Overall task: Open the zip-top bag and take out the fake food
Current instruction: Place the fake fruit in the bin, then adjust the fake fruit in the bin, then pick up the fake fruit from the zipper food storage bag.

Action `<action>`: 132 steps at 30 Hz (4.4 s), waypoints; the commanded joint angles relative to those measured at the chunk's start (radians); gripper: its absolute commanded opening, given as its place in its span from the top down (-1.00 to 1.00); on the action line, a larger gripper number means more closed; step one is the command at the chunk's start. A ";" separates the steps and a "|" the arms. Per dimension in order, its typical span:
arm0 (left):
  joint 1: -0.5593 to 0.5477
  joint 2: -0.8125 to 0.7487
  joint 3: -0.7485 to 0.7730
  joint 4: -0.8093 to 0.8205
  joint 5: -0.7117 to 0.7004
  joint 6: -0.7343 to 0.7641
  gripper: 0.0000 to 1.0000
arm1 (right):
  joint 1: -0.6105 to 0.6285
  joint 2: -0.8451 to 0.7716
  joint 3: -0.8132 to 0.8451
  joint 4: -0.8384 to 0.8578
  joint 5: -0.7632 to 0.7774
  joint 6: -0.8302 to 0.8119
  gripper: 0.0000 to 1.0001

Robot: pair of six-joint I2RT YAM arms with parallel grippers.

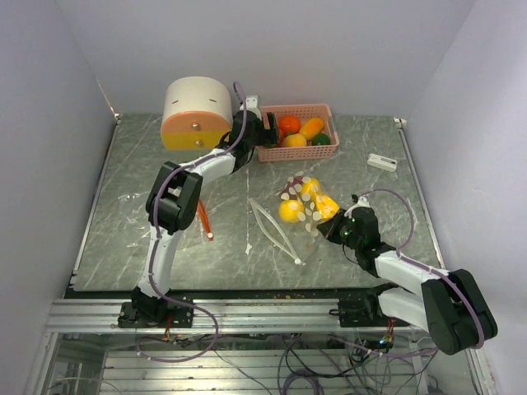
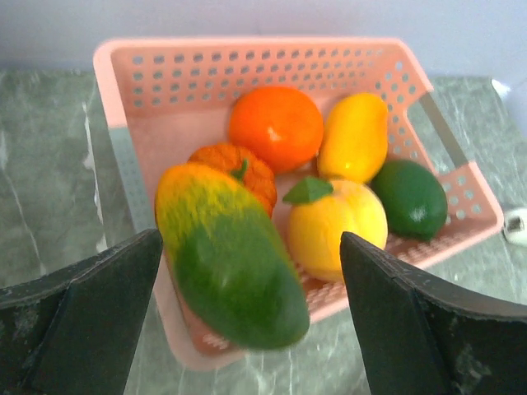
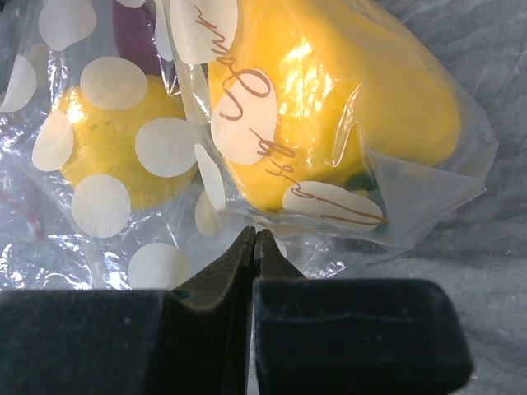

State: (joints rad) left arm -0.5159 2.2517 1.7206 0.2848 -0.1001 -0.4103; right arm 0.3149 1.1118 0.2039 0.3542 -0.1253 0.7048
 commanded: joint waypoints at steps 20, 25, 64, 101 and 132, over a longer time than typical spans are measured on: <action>-0.192 -0.819 -0.958 0.255 -0.036 -0.106 -0.17 | 0.008 -0.164 0.020 0.117 -0.120 -0.082 0.58; -0.277 -0.912 -1.106 0.250 -0.059 -0.155 -0.19 | 0.033 -0.086 0.100 0.187 -0.101 -0.113 0.38; -0.389 -1.458 -1.448 -0.086 -0.137 -0.247 -0.18 | 0.183 1.193 1.359 0.170 0.044 -0.284 0.35; -0.418 -1.140 -1.483 0.388 -0.057 -0.278 -0.21 | 0.310 -0.097 0.174 0.331 0.238 -0.300 0.37; -0.429 -0.825 -1.367 0.571 0.005 -0.272 -0.25 | 0.321 -0.221 0.142 0.042 0.379 -0.300 0.54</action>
State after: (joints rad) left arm -0.9382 1.4261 0.3161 0.8078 -0.1192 -0.6678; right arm 0.6300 0.8726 0.3294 0.4046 0.2310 0.3965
